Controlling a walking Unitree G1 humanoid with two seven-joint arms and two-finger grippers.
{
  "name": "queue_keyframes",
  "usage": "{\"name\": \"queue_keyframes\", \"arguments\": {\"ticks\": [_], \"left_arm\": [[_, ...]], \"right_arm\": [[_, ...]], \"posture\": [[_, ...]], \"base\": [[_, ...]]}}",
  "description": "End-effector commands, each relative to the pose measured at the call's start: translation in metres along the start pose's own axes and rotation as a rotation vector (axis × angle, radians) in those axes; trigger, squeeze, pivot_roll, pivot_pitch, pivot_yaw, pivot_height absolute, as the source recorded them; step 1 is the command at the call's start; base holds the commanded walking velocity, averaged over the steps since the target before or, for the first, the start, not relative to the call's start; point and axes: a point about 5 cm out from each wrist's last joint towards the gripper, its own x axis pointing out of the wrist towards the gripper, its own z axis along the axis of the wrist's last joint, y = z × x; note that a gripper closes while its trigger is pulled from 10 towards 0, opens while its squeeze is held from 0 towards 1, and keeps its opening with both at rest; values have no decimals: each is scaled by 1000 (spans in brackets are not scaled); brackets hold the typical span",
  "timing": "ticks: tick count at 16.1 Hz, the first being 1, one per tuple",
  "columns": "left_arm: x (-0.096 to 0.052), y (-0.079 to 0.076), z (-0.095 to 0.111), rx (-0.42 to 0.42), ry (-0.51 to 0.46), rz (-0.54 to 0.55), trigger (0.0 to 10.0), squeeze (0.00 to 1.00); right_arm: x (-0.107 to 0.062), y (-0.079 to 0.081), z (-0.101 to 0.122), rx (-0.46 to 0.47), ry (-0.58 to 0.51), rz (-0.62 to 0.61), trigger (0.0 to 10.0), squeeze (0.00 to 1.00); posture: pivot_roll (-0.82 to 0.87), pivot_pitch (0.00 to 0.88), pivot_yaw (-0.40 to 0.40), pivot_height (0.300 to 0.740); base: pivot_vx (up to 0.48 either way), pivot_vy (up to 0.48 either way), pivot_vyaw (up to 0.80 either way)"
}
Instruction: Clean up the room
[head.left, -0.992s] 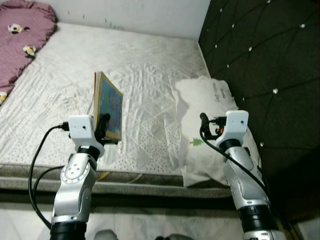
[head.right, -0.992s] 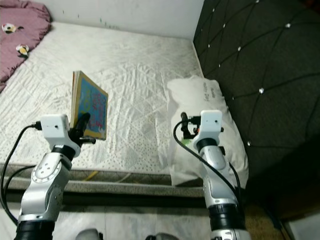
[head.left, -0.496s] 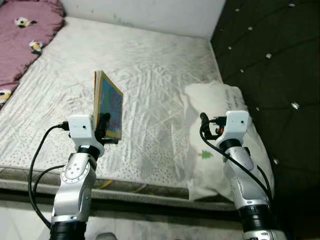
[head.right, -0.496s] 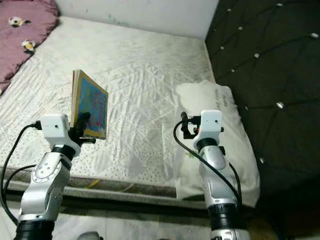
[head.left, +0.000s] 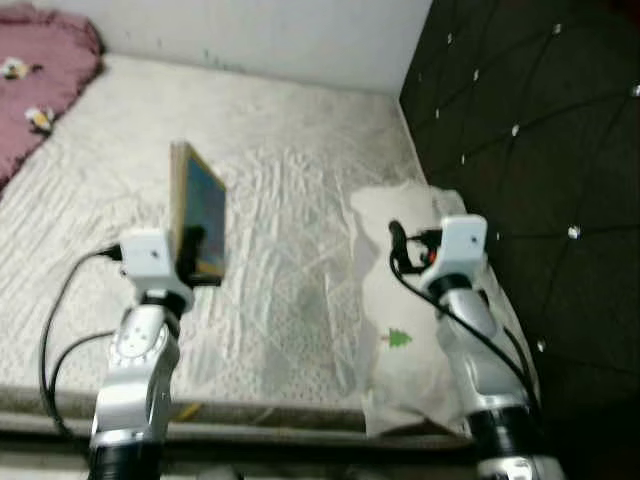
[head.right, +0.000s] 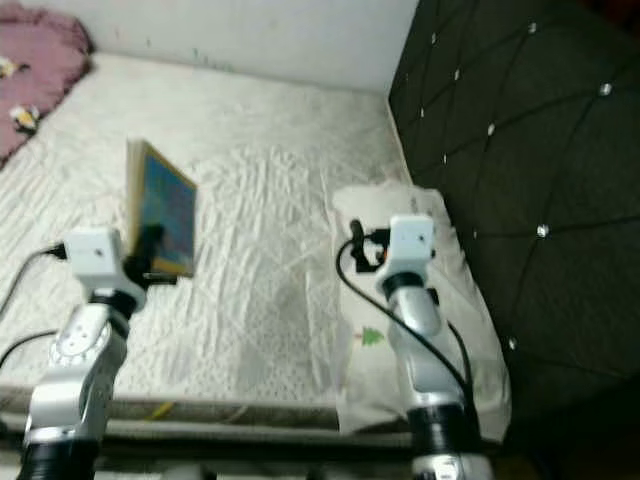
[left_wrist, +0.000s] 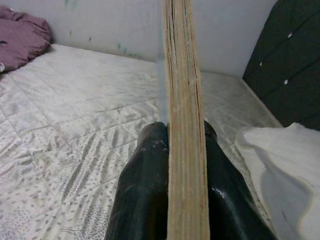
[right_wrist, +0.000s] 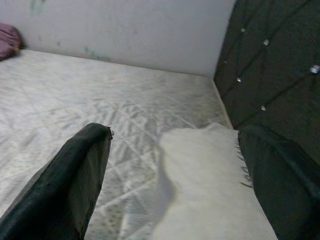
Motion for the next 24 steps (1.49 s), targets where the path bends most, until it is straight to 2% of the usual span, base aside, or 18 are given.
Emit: {"name": "queue_keyframes", "arguments": {"ticks": [1,3,5,6,8,9,11,13,18,21,24], "left_arm": [[2,-14,5,5,-30,-34,10000,0],[1,-10,5,14,-17,-17,10000,0],[-1,-8,6,-57,5,12,10000,0],[-6,-7,6,-134,7,-7,10000,0],[-13,1,0,-110,16,10,10000,0],[-17,8,-5,-63,19,15,10000,0],[-19,14,-8,-36,27,53,10000,0],[-18,12,-10,-47,47,42,10000,0],[-16,4,-11,-81,52,15,10000,0],[-14,5,-11,-107,47,38,10000,0],[-13,6,-11,-113,49,42,10000,0]], "right_arm": [[-3,-13,-2,-8,7,-36,10000,0],[-2,-13,0,-1,-1,-29,10000,0],[-1,-12,3,1,-11,-24,10000,0],[0,-13,5,2,-18,-19,10000,0],[-3,-14,2,6,-7,-19,10000,0],[-5,-12,-1,9,3,-12,10000,0],[-5,-8,0,16,0,3,10000,0],[-4,-7,0,16,1,9,10000,0],[-4,-7,-2,10,6,13,10000,0],[-4,-7,-2,12,9,17,10000,0],[-5,-6,-5,10,17,21,10000,0]], "posture": [[-9,56,-111,740],[3,73,-109,740],[11,89,-105,740],[14,106,-104,740],[14,102,-106,735],[14,101,-106,720],[16,96,-108,700],[19,90,-107,671],[15,79,-108,666],[11,83,-110,666],[11,87,-112,638]], "base": [[0,0,0],[0,0,0],[0,0,0],[0,0,0],[0,0,0],[0,0,0],[0,0,0],[0,0,0],[0,0,0],[0,0,0],[0,0,0]]}}
